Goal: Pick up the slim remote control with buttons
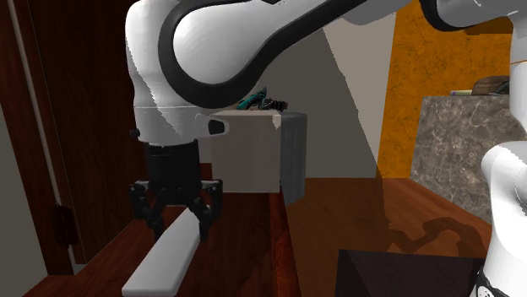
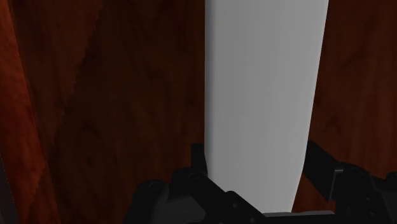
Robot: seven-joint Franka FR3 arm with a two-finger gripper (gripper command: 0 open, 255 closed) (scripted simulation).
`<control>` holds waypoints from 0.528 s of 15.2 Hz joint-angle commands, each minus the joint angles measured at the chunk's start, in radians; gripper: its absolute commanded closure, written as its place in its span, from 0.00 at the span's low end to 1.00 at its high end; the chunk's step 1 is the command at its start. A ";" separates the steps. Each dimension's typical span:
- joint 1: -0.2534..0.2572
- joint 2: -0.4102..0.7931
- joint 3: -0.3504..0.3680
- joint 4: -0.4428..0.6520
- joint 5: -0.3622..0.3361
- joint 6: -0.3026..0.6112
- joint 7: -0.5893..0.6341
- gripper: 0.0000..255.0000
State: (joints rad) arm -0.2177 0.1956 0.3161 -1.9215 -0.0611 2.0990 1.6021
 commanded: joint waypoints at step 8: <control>-0.002 -0.042 0.004 0.069 0.017 -0.109 -0.009 1.00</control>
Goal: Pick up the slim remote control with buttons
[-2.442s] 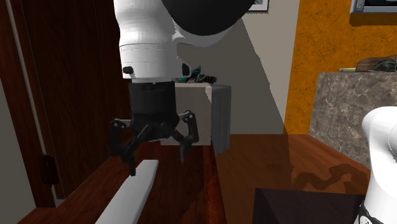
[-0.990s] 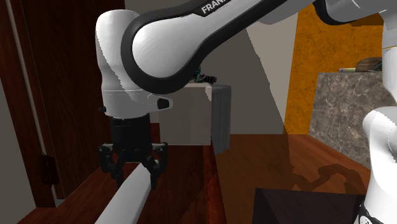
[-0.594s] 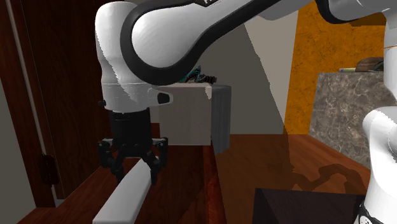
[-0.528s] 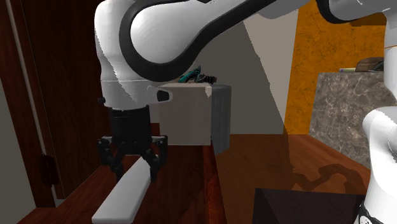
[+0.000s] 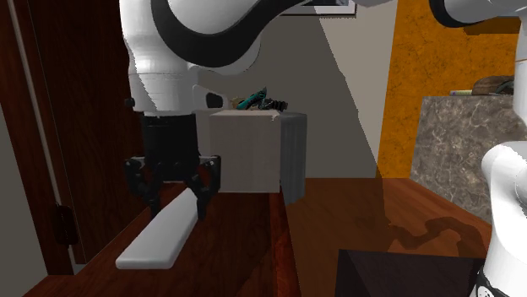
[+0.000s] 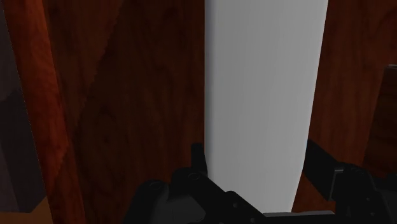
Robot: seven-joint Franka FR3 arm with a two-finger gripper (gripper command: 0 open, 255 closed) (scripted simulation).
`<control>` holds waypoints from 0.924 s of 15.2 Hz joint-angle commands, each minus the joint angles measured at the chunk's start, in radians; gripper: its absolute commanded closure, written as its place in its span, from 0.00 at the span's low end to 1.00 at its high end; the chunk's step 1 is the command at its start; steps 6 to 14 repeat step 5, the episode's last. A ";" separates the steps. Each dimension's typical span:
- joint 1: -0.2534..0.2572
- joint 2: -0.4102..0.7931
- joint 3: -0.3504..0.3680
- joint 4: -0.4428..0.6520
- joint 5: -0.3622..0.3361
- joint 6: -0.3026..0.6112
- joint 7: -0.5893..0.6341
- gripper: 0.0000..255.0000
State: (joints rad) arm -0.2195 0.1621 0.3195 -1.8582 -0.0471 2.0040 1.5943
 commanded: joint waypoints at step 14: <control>-0.001 -0.019 0.001 0.035 0.007 -0.053 -0.004 1.00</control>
